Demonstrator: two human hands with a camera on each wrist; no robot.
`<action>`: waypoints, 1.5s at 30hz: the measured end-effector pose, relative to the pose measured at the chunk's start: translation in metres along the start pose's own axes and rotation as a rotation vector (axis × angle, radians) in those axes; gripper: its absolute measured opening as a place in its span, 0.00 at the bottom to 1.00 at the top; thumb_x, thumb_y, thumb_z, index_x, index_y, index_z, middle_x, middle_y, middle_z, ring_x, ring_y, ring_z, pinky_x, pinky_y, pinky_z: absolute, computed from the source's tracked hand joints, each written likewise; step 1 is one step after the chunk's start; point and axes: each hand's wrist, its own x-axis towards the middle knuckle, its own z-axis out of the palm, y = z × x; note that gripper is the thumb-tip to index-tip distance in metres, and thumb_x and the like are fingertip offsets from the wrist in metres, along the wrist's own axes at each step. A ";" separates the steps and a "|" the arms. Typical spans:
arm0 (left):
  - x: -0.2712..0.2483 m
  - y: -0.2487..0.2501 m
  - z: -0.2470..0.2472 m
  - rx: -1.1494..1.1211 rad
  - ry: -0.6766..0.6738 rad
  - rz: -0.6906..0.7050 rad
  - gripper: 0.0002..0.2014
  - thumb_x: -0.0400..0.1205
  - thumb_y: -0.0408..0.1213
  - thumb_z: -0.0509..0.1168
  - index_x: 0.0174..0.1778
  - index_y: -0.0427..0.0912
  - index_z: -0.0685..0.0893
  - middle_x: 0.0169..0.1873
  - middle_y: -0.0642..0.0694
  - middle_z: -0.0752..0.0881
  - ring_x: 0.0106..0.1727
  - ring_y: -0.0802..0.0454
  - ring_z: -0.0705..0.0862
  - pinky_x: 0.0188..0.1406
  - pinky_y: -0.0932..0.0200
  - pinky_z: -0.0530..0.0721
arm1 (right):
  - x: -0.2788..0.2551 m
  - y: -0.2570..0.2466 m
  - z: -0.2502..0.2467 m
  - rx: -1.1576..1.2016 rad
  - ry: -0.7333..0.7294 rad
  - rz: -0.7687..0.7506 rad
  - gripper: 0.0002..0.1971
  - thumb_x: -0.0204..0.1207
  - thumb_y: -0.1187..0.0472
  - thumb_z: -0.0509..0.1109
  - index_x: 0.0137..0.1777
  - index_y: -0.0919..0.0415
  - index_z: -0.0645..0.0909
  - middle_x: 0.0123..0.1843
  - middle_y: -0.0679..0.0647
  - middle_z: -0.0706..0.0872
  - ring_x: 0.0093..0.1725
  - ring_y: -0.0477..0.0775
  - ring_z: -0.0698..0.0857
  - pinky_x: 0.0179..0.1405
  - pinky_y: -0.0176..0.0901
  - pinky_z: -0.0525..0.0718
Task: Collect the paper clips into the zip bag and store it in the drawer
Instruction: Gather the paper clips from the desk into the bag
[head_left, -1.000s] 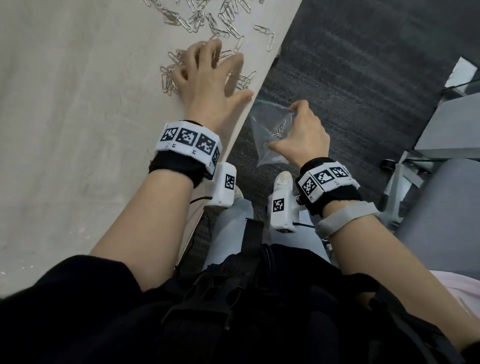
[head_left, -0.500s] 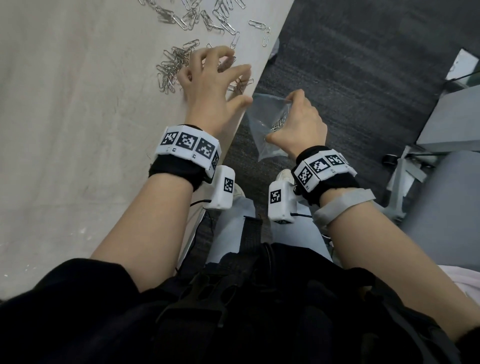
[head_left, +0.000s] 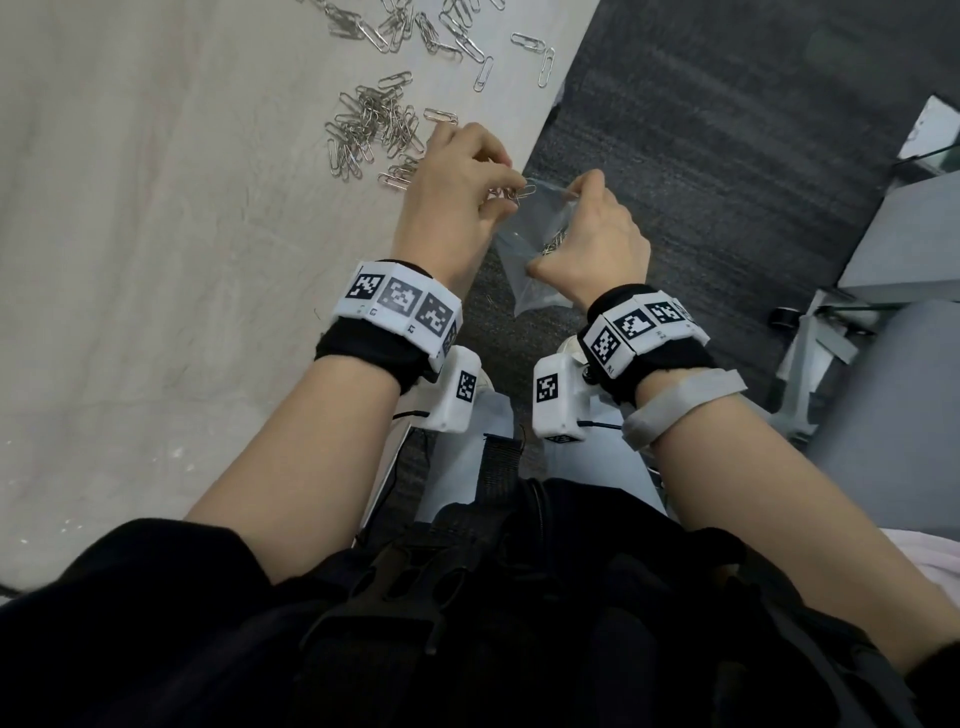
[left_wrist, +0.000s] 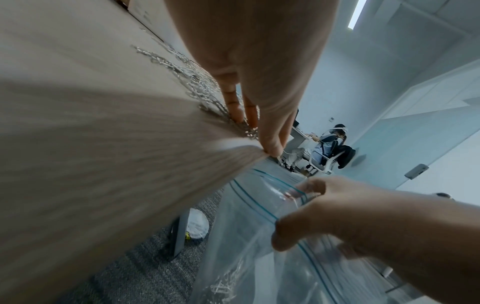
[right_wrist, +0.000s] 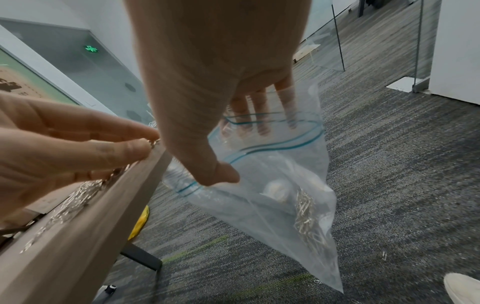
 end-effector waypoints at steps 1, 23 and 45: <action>-0.001 0.002 0.002 0.000 -0.011 0.010 0.09 0.73 0.31 0.71 0.48 0.39 0.89 0.50 0.41 0.84 0.58 0.41 0.77 0.53 0.53 0.77 | 0.000 0.000 0.000 0.001 0.001 -0.002 0.34 0.62 0.54 0.79 0.66 0.59 0.68 0.64 0.55 0.80 0.63 0.62 0.80 0.44 0.47 0.71; -0.012 -0.026 -0.029 0.161 0.170 -0.486 0.32 0.73 0.61 0.64 0.74 0.57 0.69 0.80 0.49 0.59 0.81 0.45 0.52 0.73 0.41 0.55 | -0.004 -0.003 -0.001 0.016 0.009 0.006 0.30 0.65 0.58 0.76 0.66 0.60 0.68 0.60 0.57 0.84 0.59 0.63 0.83 0.45 0.46 0.72; 0.000 -0.002 0.007 -0.025 -0.011 0.041 0.06 0.72 0.34 0.72 0.43 0.39 0.89 0.44 0.38 0.82 0.46 0.44 0.81 0.43 0.50 0.81 | -0.003 -0.009 0.000 -0.002 0.007 -0.007 0.28 0.67 0.60 0.75 0.65 0.61 0.68 0.58 0.58 0.84 0.58 0.63 0.84 0.44 0.47 0.74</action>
